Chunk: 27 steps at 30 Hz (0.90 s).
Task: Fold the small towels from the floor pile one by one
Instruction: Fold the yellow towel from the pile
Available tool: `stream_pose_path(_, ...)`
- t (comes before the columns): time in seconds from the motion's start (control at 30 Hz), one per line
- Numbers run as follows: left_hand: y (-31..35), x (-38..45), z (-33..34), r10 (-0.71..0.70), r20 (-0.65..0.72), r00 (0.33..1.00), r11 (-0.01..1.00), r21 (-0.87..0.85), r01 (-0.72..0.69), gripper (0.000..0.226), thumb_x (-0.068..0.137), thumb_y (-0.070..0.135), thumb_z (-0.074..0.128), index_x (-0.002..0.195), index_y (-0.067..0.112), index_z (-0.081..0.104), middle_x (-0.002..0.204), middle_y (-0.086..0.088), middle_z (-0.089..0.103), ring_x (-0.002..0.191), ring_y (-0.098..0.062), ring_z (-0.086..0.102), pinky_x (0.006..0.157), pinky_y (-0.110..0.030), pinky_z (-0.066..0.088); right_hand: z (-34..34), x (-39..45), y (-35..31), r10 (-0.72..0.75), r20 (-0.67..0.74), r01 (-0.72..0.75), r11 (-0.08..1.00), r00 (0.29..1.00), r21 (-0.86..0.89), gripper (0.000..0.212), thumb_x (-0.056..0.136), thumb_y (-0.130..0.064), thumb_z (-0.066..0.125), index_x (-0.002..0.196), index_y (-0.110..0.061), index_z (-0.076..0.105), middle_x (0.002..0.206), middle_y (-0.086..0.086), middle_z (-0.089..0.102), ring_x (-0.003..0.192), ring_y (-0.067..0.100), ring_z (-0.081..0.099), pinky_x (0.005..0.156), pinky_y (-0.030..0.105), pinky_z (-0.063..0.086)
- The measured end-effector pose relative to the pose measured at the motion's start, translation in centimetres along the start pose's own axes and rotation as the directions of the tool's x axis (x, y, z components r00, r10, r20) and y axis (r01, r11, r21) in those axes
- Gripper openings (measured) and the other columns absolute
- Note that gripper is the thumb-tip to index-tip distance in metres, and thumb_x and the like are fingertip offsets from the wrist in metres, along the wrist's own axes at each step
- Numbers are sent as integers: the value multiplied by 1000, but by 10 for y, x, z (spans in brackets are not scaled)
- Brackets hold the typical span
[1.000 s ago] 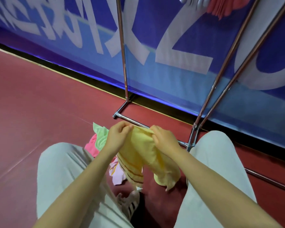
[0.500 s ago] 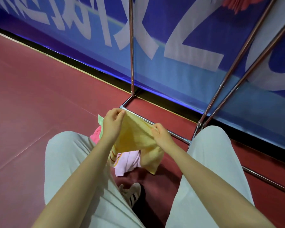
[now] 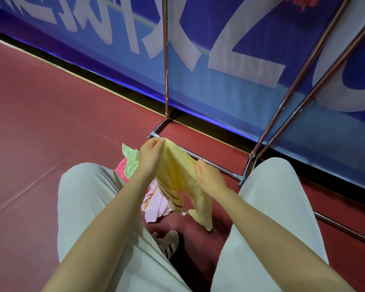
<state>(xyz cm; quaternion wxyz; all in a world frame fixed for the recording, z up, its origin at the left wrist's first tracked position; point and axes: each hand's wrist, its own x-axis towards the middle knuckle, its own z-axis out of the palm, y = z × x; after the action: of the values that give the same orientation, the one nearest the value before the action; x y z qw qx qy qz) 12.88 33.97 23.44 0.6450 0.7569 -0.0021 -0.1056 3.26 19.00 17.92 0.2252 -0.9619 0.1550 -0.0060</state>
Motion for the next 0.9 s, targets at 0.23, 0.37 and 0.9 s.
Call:
stream_pose_path(0.23, 9, -5, 2, -9, -2, 1000, 996, -94, 8, 25, 96, 13, 51, 75, 21, 61, 74, 3, 57, 64, -6, 52, 51, -11, 45, -3, -2, 1, 32, -42, -26, 991, 999, 134, 19, 99, -11, 33, 115, -7, 42, 91, 19, 64, 81, 38, 58, 59, 36, 32)
stream_pose_path(0.37, 12, 2, -4, -68, -67, 995, 982, -183, 55, 22, 95, 14, 52, 77, 21, 63, 74, 3, 60, 63, -7, 54, 50, -13, 46, -3, 2, -4, 5, 0, -4, 884, 1000, 468, 23, 100, -13, 40, 91, 2, 54, 78, 9, 51, 73, 20, 47, 64, 32, 29)
stream_pose_path(0.9, 7, 16, -7, -11, -84, 996, 988, -156, -3, 18, 96, 20, 52, 88, 21, 67, 83, 3, 63, 77, -10, 57, 67, -23, 48, 8, 8, 11, 120, 199, -196, 880, 973, 431, 16, 97, -8, 34, 94, -10, 50, 79, 1, 49, 70, 15, 45, 62, 32, 33)
